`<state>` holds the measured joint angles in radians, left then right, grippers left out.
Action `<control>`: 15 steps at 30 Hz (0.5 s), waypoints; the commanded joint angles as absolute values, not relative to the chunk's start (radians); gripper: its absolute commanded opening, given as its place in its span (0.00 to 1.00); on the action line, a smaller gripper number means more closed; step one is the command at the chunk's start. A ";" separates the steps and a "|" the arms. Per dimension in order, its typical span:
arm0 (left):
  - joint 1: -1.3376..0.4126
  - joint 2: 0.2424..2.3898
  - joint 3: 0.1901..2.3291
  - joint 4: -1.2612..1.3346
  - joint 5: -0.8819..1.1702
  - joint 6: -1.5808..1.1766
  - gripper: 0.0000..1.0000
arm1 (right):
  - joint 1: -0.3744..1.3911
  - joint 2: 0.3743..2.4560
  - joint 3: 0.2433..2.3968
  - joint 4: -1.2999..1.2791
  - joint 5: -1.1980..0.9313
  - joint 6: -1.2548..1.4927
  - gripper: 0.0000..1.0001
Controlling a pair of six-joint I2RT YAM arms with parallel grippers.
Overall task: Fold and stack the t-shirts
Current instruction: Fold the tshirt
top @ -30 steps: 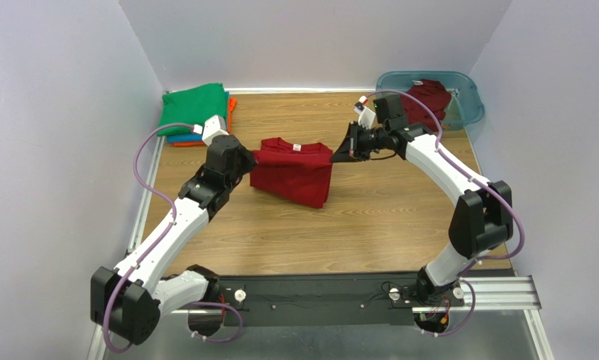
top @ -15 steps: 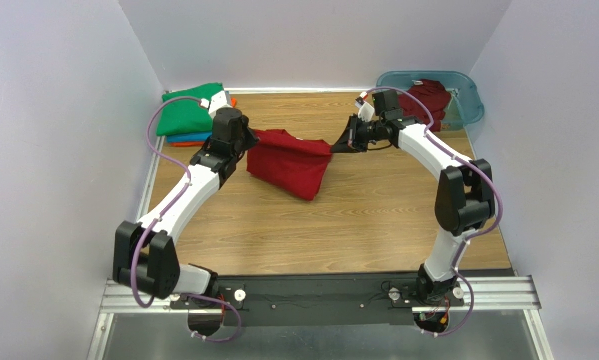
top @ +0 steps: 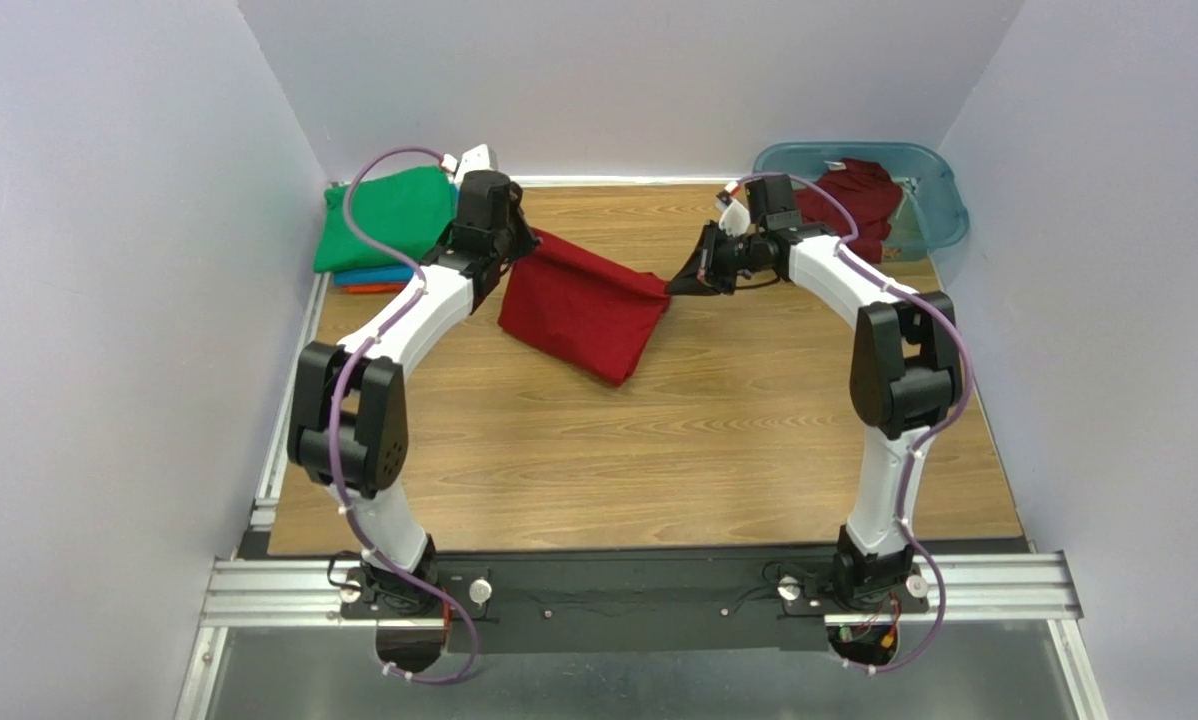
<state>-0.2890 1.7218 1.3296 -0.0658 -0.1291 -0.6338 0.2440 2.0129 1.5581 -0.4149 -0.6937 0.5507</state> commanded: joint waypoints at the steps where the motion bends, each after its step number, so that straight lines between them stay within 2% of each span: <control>1: -0.267 1.790 1.419 -0.031 -0.114 -0.595 0.00 | 0.218 2.089 1.624 -0.411 -0.692 0.555 0.01; 6: -0.258 1.920 1.549 -0.077 -0.091 -0.552 0.00 | 0.207 2.144 1.664 -0.410 -0.673 0.577 0.01; 11: -0.256 2.017 1.638 -0.101 -0.075 -0.520 0.00 | 0.198 2.193 1.704 -0.411 -0.650 0.575 0.05; 12: -0.255 2.032 1.652 -0.104 -0.075 -0.520 0.01 | 0.195 2.200 1.709 -0.411 -0.644 0.581 0.08; 13: -0.253 2.061 1.686 -0.115 -0.077 -0.517 0.05 | 0.193 2.207 1.727 -0.411 -0.637 0.581 0.22; 15: -0.242 2.109 1.730 -0.136 -0.084 -0.518 0.13 | 0.192 2.233 1.779 -0.411 -0.632 0.581 0.36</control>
<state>-0.2714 2.0407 1.6394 -0.1116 -0.0772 -0.5518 0.2085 2.1811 1.6970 -0.4118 -0.6731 0.5785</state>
